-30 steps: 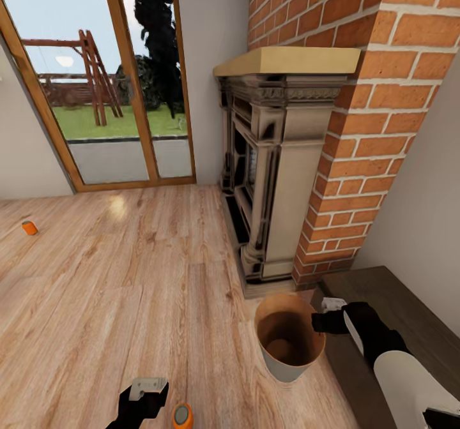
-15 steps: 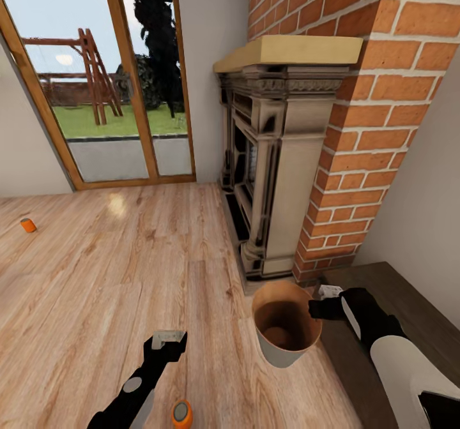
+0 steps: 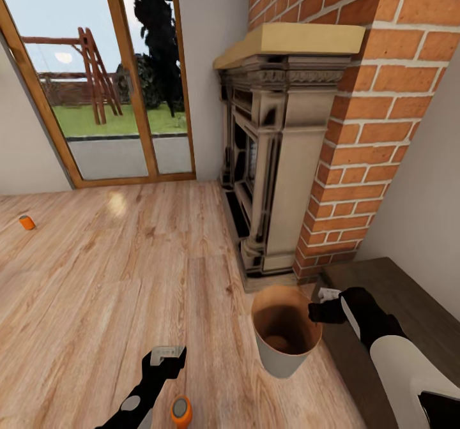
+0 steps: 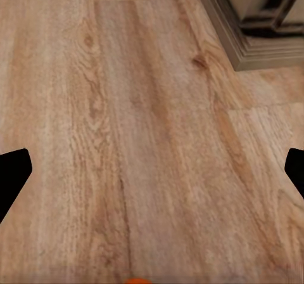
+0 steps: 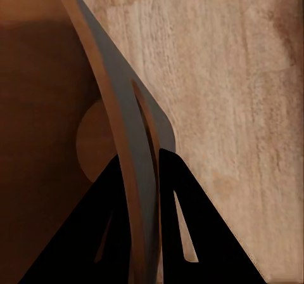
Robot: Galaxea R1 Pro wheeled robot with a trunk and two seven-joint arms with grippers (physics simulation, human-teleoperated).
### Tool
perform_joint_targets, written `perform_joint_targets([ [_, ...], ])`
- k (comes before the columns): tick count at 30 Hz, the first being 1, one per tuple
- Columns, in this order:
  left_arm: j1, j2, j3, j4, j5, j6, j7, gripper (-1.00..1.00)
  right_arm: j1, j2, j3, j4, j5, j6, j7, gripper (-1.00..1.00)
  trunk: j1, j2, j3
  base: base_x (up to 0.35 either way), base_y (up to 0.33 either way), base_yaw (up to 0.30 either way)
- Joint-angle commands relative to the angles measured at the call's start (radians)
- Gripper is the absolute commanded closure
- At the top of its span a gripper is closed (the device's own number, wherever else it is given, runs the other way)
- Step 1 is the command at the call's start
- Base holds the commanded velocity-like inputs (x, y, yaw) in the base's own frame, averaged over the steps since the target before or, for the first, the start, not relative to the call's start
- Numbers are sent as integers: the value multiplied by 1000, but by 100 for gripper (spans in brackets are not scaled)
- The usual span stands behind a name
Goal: Put the three can of soda from the living room inside the tash can in the kitchen.
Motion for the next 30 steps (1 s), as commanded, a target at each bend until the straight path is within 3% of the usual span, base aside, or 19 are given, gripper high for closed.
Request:
perform_joint_targets([
  [1, 0, 0, 0, 1, 0, -1, 0, -100, -1, 0, -1, 0, -23, 9, 8, 100, 4, -7, -3, 0, 0, 0],
  [13, -1, -1, 0, 81, 0, -6, -3, -100, -1, 0, 12, -16, -20, 23, 7, 100, 50, -91, -41, 0, 0, 0],
  [30, -1, -1, 0, 96, -2, -7, -3, -100, 4, -5, 31, -126, -23, 24, 9, 100, 115, -210, -107, 0, 0, 0],
])
